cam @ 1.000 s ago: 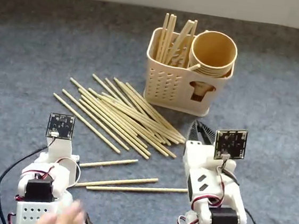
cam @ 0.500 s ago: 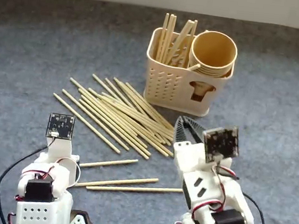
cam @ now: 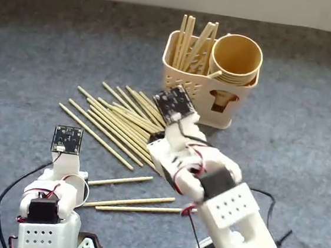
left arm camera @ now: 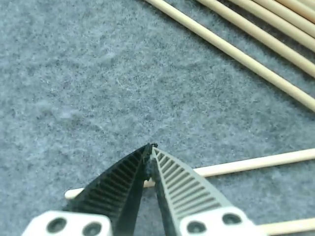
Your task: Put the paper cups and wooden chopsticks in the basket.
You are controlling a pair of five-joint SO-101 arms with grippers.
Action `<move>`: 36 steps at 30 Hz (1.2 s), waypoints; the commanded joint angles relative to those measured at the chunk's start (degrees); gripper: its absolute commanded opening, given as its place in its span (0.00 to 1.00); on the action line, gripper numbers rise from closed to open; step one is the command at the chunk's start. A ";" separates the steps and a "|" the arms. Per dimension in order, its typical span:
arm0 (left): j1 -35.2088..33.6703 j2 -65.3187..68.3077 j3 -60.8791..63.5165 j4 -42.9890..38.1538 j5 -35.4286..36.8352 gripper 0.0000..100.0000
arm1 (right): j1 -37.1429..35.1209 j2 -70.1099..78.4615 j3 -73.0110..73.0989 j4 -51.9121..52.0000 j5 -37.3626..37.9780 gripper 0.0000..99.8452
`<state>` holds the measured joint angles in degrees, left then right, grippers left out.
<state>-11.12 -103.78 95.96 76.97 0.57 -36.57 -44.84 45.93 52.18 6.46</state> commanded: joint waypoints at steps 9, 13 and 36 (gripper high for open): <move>-0.31 0.48 1.19 0.26 -0.35 0.00 | -0.75 22.81 -14.90 0.31 0.88 0.12; -0.31 0.48 1.19 0.26 -0.35 0.00 | -1.01 31.69 -21.76 0.40 7.47 0.12; -0.31 0.48 1.19 0.26 -0.35 0.00 | -0.13 61.93 -40.84 0.40 17.23 0.03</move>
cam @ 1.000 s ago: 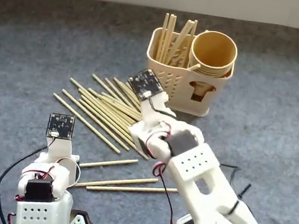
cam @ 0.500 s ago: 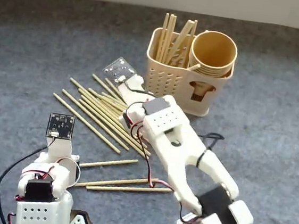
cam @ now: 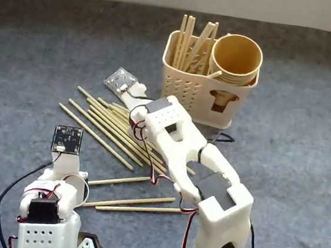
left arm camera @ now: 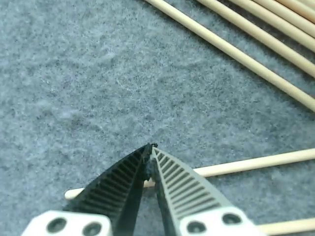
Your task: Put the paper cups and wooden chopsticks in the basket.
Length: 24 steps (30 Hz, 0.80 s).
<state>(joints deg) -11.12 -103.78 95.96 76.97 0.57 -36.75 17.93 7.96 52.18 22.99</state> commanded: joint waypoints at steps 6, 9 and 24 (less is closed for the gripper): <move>-0.31 0.48 1.19 0.26 -0.35 0.00 | 0.13 -0.75 -2.86 0.40 0.70 0.03; -0.31 0.48 1.19 0.26 -0.35 0.00 | 0.13 -0.75 -2.77 0.48 0.79 0.03; -0.31 0.48 1.19 0.26 -0.35 0.00 | -0.22 -0.66 -2.86 7.25 4.48 0.04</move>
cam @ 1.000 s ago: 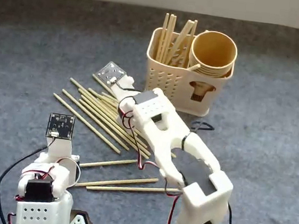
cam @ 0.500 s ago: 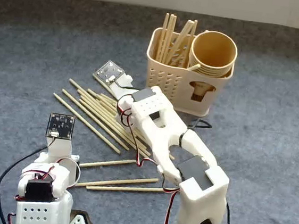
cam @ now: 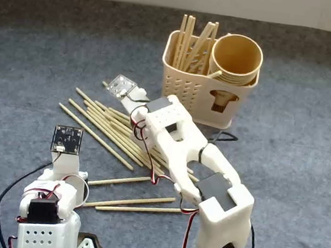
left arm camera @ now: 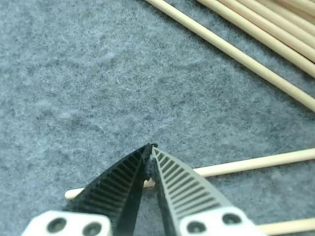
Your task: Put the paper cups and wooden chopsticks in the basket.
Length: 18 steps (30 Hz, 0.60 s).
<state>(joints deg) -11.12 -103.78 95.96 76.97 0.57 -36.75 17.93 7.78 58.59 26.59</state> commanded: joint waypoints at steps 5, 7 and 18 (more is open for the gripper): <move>-0.31 0.48 1.19 0.26 -0.35 0.00 | -0.13 -0.66 -2.59 1.01 0.88 0.11; -0.31 0.48 1.19 0.26 -0.35 0.00 | -0.13 -0.66 -2.59 1.01 0.88 0.11; -0.31 0.48 1.19 0.26 -0.35 0.00 | -0.75 -0.84 -0.48 1.71 1.23 0.02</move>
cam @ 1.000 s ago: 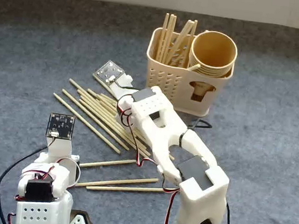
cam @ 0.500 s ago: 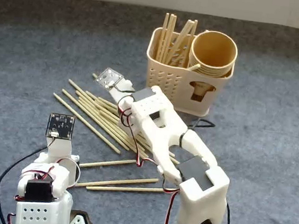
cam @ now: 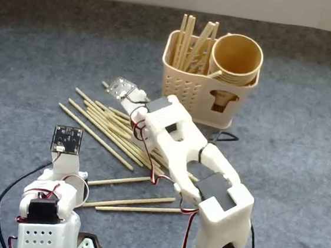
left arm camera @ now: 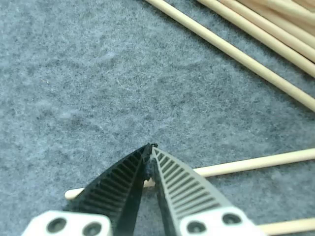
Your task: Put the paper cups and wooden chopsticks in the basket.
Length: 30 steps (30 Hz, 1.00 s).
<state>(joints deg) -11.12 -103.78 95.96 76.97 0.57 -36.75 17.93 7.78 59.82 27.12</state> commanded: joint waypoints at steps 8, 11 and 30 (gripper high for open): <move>-0.31 0.48 1.19 0.26 -0.35 0.00 | 0.66 -2.51 -2.33 6.02 0.35 0.00; -0.31 0.48 1.19 0.26 -0.35 0.00 | 1.27 -6.02 -2.86 6.11 0.26 0.00; -0.31 0.48 1.19 0.26 -0.35 0.00 | -6.20 -11.03 5.49 1.54 -3.34 0.10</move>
<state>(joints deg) -11.12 -103.78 95.96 76.97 0.57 -42.02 9.14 13.41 64.13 24.48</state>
